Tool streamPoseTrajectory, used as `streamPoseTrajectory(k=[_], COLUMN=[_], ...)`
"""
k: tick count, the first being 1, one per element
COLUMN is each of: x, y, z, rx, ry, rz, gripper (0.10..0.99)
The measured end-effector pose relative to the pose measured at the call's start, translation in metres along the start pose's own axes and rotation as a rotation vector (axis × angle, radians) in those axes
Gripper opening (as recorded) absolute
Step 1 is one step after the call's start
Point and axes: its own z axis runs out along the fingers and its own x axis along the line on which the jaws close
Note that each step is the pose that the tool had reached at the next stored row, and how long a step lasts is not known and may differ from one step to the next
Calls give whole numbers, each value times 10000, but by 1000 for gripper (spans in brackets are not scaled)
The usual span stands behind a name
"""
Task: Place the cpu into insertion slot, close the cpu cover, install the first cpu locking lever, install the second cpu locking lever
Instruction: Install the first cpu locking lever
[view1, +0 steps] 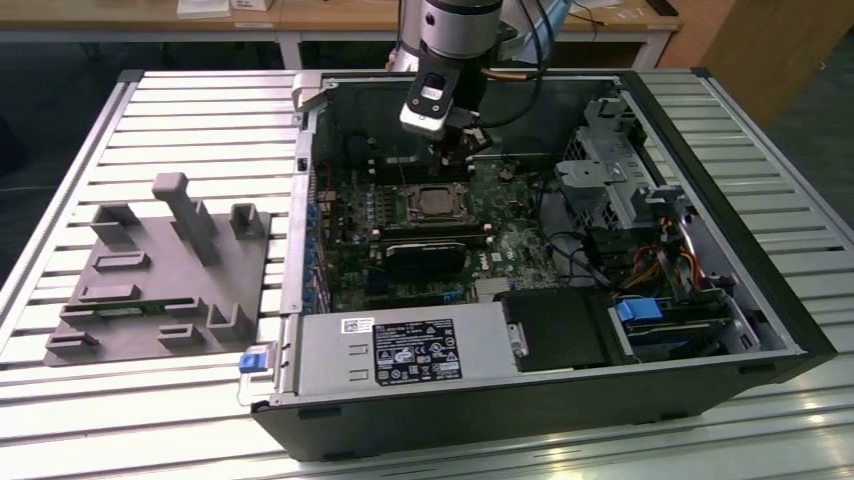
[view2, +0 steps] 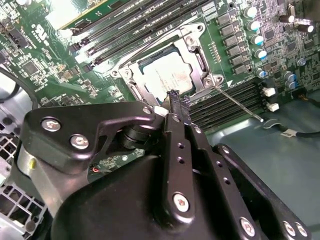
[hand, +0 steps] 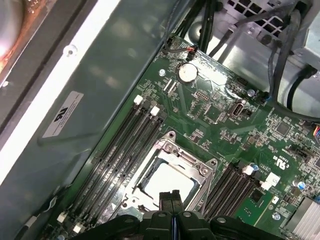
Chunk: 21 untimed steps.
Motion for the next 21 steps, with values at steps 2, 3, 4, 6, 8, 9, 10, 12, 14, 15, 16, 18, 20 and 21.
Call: streamPoseTrajectory(k=[2,3,4,6,8,9,10,12,14,15,16,18,20,21], x=[0,0,0,-1,0,-1,-1,0,-1,-1,0,0,-1,-1], y=[0,0,0,0,0,0,0,0,0,0,0,0,-1,-1], z=[0,0,0,0,0,0,0,0,0,0,0,0,0,0], rx=[1,2,3,4,6,7,7,9,10,10,11,12,14,14], ry=[0,0,0,0,0,0,1,1,0,1,1,1,1,1], rz=[-110,-162,-214,-319,-425,-479,-530,-632,-733,-783,-837,-936,-1036,-1088], gripper=[118,118,118,118,118,118,118,118,118,118,118,118,118,118])
